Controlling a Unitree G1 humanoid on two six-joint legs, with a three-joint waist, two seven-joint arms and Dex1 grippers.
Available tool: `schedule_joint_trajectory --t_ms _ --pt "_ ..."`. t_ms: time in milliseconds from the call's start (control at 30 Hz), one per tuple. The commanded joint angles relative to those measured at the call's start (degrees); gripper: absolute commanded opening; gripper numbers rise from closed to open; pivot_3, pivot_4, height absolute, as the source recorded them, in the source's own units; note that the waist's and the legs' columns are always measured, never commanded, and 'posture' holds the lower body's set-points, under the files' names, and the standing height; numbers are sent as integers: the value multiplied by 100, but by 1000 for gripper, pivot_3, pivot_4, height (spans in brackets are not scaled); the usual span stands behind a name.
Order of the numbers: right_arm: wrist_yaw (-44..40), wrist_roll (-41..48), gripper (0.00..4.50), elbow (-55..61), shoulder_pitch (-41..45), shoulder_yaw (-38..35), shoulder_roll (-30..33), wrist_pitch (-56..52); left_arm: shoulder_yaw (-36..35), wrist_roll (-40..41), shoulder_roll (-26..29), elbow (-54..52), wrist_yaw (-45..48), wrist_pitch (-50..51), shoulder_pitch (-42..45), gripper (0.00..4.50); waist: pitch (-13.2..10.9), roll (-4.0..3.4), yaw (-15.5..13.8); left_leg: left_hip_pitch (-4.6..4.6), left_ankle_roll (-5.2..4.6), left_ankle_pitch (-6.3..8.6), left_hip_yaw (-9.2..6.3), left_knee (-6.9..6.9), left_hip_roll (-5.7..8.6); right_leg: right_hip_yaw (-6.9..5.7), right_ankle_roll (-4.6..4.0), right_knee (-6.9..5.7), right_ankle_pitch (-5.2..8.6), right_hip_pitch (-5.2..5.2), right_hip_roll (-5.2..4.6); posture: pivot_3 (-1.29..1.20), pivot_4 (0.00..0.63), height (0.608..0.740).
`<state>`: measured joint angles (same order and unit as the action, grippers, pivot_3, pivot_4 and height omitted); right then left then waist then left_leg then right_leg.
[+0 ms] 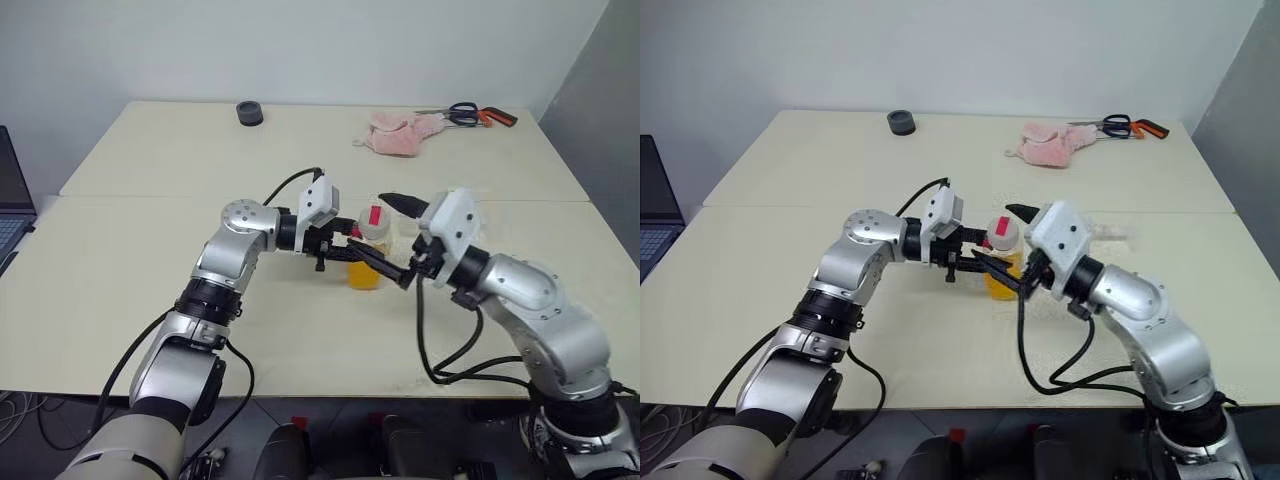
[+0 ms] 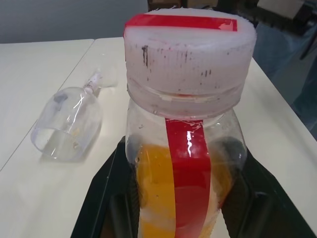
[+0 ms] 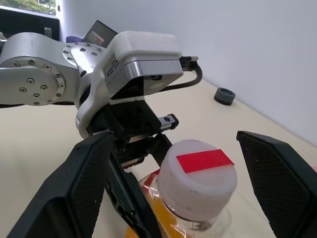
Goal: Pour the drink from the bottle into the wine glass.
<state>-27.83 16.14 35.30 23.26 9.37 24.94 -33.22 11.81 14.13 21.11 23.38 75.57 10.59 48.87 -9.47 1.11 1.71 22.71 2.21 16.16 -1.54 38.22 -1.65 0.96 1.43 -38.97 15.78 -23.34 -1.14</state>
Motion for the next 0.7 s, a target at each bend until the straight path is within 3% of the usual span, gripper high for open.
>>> schedule_joint_trajectory --t_ms 33,700 --pt "277 -369 4230 31 84 -22 -79 313 -90 24 -23 -35 6 -162 185 1690 0 0 -2 0 0 0 0 0 0 0 0 0 0 0 0 0 150 740" --pt "390 -737 4230 -318 -12 -342 -76 669 -92 8 29 -55 63 -165 168 1690 0 0 -1 0 0 0 1 0 0 0 0 0 0 0 0 0 150 740"
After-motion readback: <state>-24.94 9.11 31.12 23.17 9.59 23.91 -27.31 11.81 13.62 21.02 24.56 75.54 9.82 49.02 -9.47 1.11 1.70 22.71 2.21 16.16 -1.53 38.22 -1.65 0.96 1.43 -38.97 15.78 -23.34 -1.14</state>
